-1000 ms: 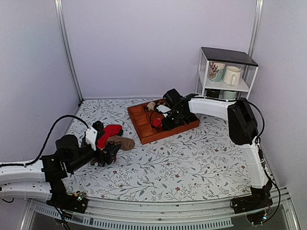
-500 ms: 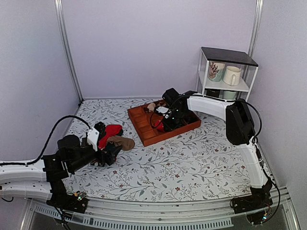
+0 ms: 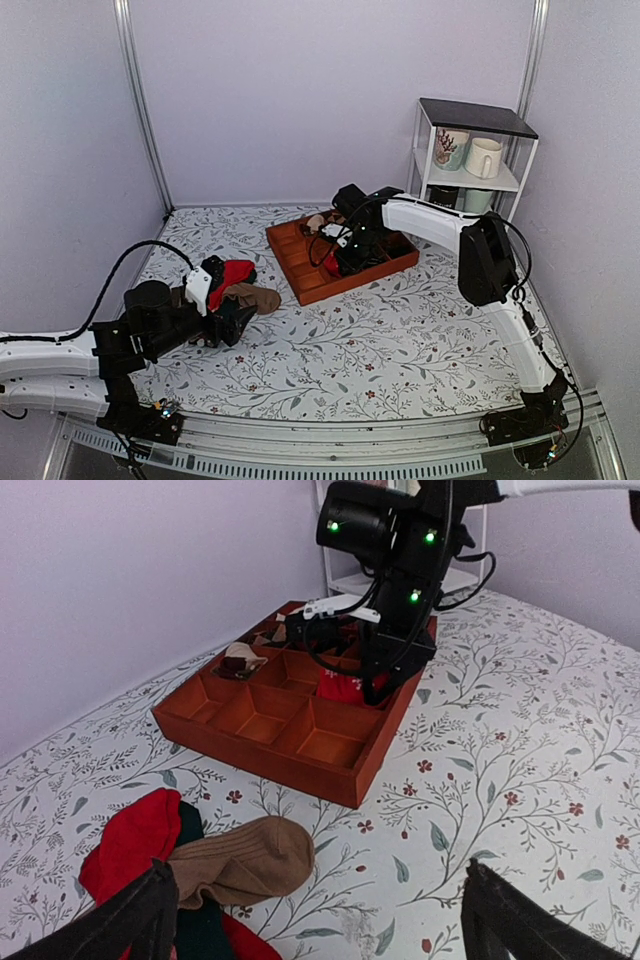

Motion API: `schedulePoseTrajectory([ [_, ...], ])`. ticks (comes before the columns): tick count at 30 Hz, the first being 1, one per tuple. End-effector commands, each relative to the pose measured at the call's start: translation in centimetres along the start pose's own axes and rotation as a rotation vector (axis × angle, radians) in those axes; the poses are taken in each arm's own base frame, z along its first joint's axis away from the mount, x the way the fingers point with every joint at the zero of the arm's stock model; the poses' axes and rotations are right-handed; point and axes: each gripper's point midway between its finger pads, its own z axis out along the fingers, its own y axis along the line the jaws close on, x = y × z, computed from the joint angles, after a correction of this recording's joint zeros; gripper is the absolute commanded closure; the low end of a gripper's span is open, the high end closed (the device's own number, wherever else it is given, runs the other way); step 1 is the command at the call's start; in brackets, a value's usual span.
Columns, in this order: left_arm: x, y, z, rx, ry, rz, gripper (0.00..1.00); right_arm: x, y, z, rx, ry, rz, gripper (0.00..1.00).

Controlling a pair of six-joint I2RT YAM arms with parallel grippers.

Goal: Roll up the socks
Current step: Move the storage box to the center of the board, then place the sock in the storage box.

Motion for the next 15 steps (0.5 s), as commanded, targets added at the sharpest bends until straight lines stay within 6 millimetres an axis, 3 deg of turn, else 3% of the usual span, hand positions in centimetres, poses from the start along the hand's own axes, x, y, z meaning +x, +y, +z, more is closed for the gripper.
schedulePoseTrajectory([
  [1,-0.9,0.7,-0.1,-0.023,-0.021,0.005,0.00,13.8,1.6,9.0,-0.056,0.473,0.050,1.00],
  [8,-0.8,0.8,-0.2,-0.027,-0.021,0.008,0.01,9.6,0.9,6.6,-0.036,0.318,0.073,0.72],
  [15,-1.3,0.9,-0.4,-0.031,-0.031,0.012,0.01,5.7,0.6,4.2,-0.079,0.167,0.123,0.56],
])
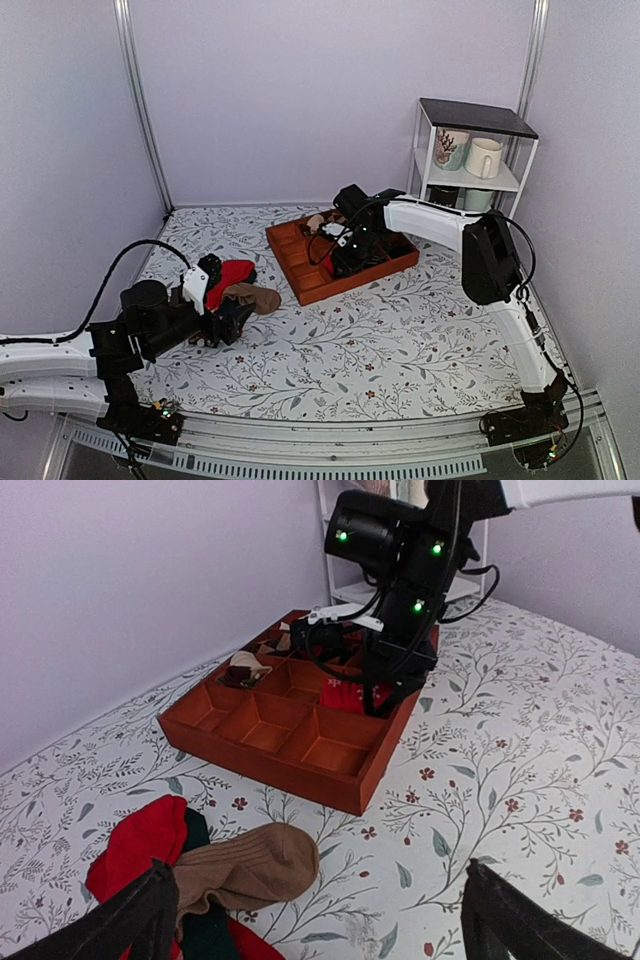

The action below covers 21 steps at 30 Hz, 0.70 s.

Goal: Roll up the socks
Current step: Place the sock in the storage box.

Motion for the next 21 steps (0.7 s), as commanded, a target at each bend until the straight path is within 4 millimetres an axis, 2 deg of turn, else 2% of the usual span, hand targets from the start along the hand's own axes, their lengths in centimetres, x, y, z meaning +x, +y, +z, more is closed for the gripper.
schedulePoseTrajectory([
  [1,-0.8,0.7,0.0,-0.025,-0.011,0.005,0.01,6.4,-0.2,4.5,-0.060,0.207,0.068,0.55],
  [6,-1.0,0.6,0.0,-0.019,-0.009,0.007,0.01,4.4,0.0,2.6,-0.083,0.134,0.090,0.48],
  [13,-1.3,0.5,0.0,-0.016,-0.012,0.007,0.01,2.5,-1.8,-0.2,-0.022,0.055,0.132,0.46],
  [20,-1.1,0.5,0.1,-0.012,-0.005,0.006,0.01,0.0,-1.8,-3.0,-0.045,-0.062,0.160,0.43],
  [21,-1.1,0.5,0.1,-0.012,-0.006,0.006,0.01,-0.7,-1.7,-4.1,-0.047,-0.091,0.160,0.42],
])
